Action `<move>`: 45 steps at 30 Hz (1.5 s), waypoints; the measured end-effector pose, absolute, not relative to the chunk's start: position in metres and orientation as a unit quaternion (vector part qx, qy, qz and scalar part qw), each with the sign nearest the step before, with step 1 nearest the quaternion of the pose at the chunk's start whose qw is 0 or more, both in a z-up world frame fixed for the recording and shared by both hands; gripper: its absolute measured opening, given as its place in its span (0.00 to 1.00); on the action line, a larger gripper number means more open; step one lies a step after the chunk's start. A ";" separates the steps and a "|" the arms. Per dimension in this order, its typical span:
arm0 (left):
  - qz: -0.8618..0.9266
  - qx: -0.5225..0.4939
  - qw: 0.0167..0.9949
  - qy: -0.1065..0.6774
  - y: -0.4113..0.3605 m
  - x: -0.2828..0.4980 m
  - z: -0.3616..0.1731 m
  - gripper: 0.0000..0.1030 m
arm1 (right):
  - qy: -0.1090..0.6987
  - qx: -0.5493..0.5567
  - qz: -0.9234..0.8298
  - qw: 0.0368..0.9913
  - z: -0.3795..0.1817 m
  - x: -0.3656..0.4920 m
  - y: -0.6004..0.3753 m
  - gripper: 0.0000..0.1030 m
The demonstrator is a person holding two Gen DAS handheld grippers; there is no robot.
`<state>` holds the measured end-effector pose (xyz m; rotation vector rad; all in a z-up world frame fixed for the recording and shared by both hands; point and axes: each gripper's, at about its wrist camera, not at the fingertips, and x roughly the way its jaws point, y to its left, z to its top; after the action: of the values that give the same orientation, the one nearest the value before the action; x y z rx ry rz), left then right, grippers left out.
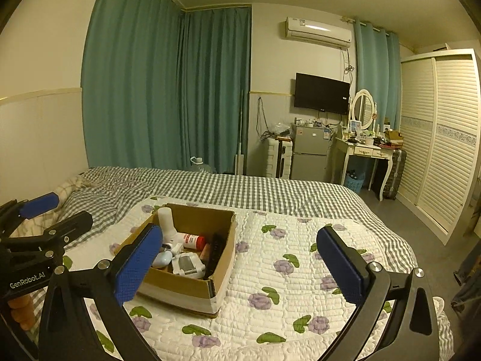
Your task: Organize rigid objects
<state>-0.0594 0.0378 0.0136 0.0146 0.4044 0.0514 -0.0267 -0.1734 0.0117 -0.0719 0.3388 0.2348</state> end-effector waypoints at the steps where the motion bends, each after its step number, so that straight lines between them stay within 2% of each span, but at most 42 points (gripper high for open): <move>1: 0.027 0.008 0.979 0.200 0.038 -0.060 0.013 0.79 | 0.168 -0.036 0.116 0.978 0.011 -0.027 -0.173 1.00; 45: 0.030 0.004 0.978 0.204 0.038 -0.060 0.012 0.80 | 0.178 -0.030 0.118 0.976 0.011 -0.027 -0.169 1.00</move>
<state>-0.0604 0.0381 0.0119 0.0088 0.4112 0.0613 -0.0275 -0.1695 0.0112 -0.0604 0.3597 0.2378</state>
